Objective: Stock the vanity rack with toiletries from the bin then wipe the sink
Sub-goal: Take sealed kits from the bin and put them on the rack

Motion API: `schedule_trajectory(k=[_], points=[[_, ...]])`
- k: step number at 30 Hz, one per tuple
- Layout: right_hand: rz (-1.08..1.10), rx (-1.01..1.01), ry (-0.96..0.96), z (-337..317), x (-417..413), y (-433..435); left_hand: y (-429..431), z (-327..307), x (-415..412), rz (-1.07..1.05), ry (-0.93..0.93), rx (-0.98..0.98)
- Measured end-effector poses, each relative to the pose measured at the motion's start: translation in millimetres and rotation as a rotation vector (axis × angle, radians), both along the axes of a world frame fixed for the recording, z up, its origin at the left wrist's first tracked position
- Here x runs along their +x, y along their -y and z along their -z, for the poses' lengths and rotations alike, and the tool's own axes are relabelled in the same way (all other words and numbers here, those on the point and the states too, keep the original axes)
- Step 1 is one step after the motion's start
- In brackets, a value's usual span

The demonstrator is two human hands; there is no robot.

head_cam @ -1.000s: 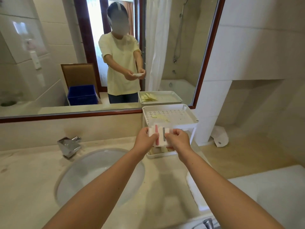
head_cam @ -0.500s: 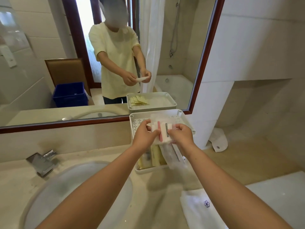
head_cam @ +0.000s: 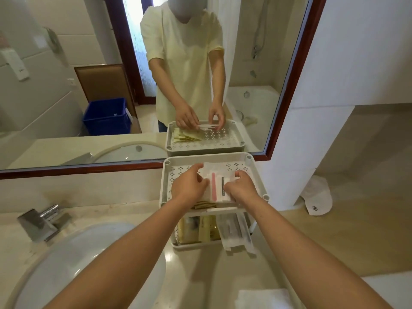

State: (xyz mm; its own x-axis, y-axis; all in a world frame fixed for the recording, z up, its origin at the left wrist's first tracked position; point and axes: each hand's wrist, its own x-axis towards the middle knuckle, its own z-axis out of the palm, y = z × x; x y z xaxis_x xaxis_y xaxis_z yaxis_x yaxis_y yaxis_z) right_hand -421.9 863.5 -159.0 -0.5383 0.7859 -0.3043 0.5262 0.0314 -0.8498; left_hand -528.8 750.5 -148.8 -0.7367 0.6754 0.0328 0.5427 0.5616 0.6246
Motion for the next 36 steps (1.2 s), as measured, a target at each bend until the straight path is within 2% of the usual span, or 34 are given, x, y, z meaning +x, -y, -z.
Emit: schedule_trajectory(k=[6, 15, 19, 23, 27, 32, 36], points=[[-0.171, 0.127, 0.218, 13, -6, 2, 0, 14, 3, -0.078, -0.162, -0.151], [-0.218, 0.319, 0.411, 15, 0, 4, 7, 19, 4, -0.125, -0.248, -0.232], [-0.196, 0.332, 0.298, 14, 5, 10, 12, 18, 12, -0.163, -0.202, -0.125], [-0.158, 0.341, 0.003, 5, 6, 25, 24, 14, 19, -0.183, -0.149, 0.017], [-0.131, 0.326, -0.263, -9, 1, 47, 50, 7, 29, -0.187, -0.019, 0.206], [-0.272, 0.277, -0.359, -17, -20, 92, 102, 3, 25, -0.334, -0.066, 0.340], [-0.404, 0.244, -0.371, -17, -31, 140, 155, 3, 23, -0.447, -0.007, 0.413]])
